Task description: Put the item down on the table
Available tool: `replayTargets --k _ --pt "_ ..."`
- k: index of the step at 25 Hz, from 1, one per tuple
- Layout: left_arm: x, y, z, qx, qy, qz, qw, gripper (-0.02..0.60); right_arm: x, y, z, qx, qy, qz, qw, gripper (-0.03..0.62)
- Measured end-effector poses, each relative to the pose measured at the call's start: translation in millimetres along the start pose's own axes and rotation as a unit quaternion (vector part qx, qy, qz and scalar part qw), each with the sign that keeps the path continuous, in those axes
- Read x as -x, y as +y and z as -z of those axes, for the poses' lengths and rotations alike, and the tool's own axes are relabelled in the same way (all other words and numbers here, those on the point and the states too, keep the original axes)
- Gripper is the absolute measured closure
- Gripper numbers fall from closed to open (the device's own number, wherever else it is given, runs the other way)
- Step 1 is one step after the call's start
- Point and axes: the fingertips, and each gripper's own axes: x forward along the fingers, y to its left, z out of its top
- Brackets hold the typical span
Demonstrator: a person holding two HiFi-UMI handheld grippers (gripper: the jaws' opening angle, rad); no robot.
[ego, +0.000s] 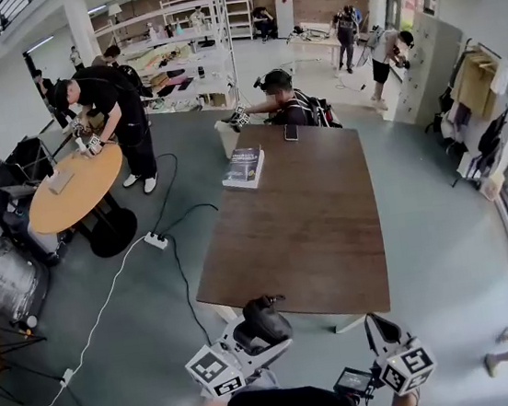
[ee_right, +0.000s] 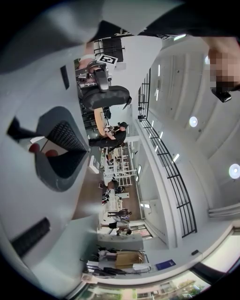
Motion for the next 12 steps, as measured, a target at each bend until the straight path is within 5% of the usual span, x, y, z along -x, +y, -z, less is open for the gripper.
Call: replayTargets --k 12 --pt "0.8 43.2 -5.2 0.009 -0.006 -0.005 0.9999 0.239 -39.7 2.2 -8.2 0.006 0.009 0.0 1.0 0.609"
